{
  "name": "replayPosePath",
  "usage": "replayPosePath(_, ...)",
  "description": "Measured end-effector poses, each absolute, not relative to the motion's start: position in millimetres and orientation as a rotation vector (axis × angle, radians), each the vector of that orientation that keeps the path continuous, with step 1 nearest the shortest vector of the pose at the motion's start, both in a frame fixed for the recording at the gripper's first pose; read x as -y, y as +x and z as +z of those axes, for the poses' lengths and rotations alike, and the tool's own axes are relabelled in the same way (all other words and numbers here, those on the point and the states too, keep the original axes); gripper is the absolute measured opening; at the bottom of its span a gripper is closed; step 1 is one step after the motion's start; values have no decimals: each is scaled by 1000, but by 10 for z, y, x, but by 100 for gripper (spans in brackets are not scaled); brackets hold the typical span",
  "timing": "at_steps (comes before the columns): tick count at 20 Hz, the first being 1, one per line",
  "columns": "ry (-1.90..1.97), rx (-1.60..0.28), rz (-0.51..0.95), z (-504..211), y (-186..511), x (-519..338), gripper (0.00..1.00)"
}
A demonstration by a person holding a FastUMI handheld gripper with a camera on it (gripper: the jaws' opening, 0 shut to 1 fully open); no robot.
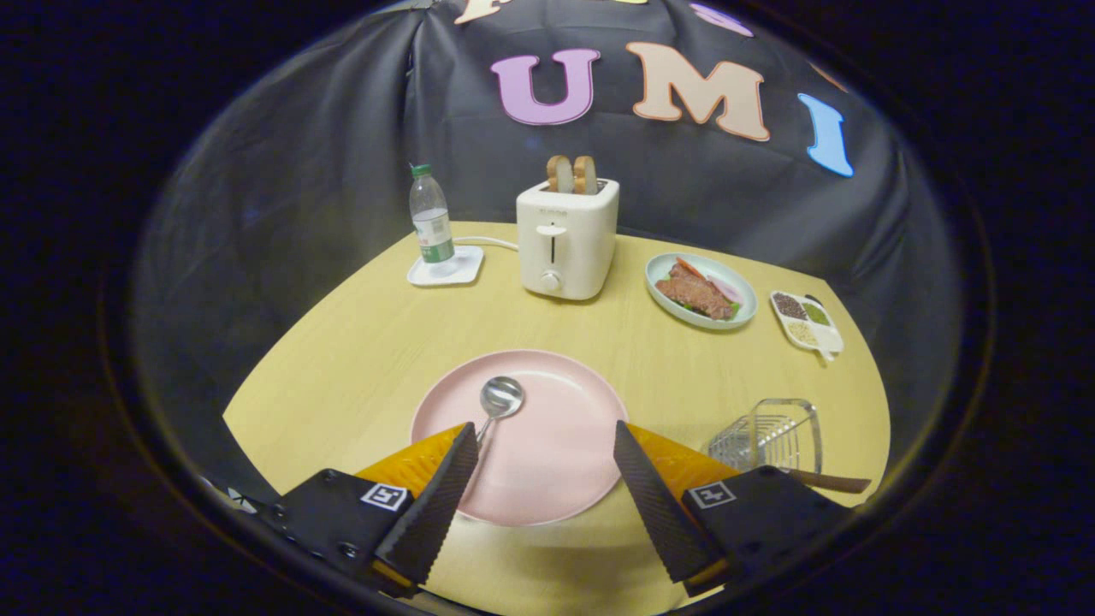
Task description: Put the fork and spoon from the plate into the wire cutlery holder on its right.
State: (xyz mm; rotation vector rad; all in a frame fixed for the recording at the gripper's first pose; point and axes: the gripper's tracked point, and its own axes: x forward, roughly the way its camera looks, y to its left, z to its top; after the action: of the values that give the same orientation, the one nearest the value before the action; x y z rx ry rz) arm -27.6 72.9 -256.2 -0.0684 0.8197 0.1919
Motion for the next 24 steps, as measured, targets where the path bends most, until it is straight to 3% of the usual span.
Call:
replayPosePath(10,-94,-943,245,-3178,-422,-1250,98)
replayPosePath(18,-156,-1026,268,-3470,-524,-1388,45)
replayPosePath(20,-165,-1030,265,-3487,-509,-1338,28)
replayPosePath(22,-163,-1028,253,-3465,-501,-1304,26)
replayPosePath(24,-165,-1041,269,-3460,-513,-1298,11)
